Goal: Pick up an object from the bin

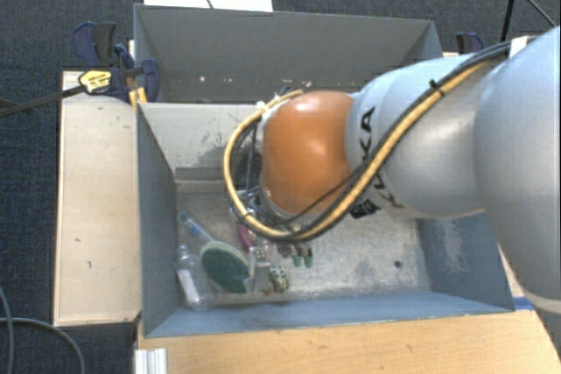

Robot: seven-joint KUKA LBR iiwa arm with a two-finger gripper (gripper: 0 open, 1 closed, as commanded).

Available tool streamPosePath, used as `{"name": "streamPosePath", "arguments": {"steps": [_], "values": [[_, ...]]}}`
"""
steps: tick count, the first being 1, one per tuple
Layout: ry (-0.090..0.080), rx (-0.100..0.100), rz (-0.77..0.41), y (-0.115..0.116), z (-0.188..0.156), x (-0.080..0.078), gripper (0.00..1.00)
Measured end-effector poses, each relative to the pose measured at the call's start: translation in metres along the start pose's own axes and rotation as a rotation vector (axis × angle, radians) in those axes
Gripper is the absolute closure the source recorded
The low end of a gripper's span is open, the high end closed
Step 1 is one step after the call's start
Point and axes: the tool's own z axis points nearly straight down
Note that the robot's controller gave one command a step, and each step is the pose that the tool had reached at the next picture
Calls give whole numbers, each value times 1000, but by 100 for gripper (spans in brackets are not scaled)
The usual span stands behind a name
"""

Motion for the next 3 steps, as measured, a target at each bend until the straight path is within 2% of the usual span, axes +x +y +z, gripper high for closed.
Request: {"name": "streamPosePath", "arguments": {"steps": [1, 2, 3], "values": [[14, 3, 135, 11, 80, 0, 0], [8, 4, 142, 9, 77, -2, 100], [-1, -1, 140, 17, -45, -27, 100]]}}
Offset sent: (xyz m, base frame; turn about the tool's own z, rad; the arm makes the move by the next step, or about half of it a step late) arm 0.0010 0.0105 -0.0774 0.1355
